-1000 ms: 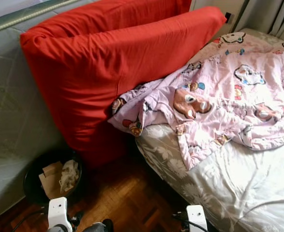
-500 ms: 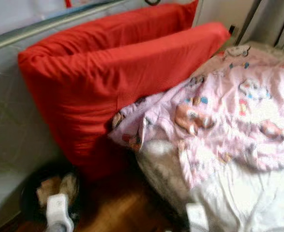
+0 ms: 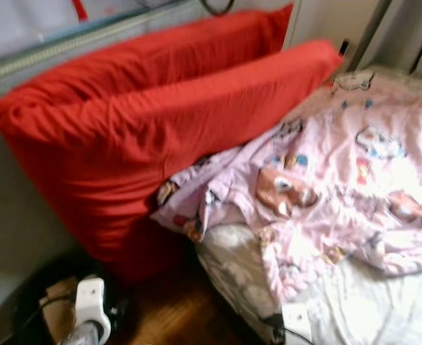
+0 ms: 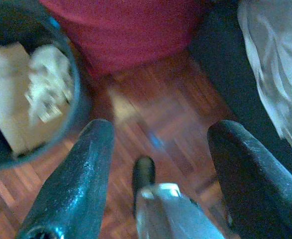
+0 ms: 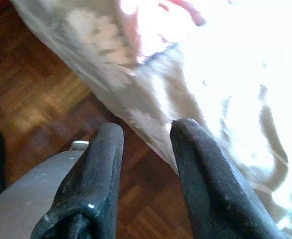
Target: Clean up the room
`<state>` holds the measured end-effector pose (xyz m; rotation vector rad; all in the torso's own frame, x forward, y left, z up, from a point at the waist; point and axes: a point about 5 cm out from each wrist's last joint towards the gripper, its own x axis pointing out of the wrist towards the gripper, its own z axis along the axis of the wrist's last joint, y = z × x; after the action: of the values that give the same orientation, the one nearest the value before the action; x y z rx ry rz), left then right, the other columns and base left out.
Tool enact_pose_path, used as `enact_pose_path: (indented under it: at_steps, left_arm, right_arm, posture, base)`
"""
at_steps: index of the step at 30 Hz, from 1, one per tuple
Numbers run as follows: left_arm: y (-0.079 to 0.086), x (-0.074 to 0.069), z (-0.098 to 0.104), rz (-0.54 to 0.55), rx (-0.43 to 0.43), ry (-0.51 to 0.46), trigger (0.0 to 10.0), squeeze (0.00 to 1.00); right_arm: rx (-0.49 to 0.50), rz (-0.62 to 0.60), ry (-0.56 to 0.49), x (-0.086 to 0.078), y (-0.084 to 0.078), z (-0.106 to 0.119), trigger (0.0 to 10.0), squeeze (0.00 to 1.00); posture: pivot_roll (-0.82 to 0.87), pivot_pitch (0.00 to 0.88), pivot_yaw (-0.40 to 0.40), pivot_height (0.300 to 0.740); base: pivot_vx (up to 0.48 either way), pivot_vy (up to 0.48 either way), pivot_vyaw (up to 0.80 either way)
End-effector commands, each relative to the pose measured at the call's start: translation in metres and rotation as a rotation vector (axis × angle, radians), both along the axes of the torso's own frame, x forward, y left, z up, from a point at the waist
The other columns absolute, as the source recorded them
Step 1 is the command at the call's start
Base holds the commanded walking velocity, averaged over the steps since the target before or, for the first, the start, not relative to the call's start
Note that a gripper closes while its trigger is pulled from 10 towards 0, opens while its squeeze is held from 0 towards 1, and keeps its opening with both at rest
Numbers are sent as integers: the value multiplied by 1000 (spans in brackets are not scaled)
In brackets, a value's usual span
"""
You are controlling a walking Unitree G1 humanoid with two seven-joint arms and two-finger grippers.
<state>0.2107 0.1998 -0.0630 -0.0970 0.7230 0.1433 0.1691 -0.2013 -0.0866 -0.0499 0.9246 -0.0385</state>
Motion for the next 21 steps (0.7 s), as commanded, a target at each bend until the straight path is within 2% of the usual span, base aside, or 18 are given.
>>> enact_pose_path:
  at_steps: [1,18,21]
  left_arm:
    - [7,-14,-7,10,10,53,10000,0]
    - [6,-14,-7,4,5,44,10000,0]
    - [5,-14,-7,4,3,42,10000,0]
  right_arm:
    - [18,-10,29,-8,5,-5,10000,0]
    - [31,-39,25,-8,5,-4,10000,0]
    - [35,-48,24,-8,5,-5,10000,0]
  posture:
    - [82,178,-22,740]
    - [82,200,-20,740]
    - [82,200,-20,740]
  base:
    - [0,0,0]
    - [0,0,0]
    - [247,0,0]
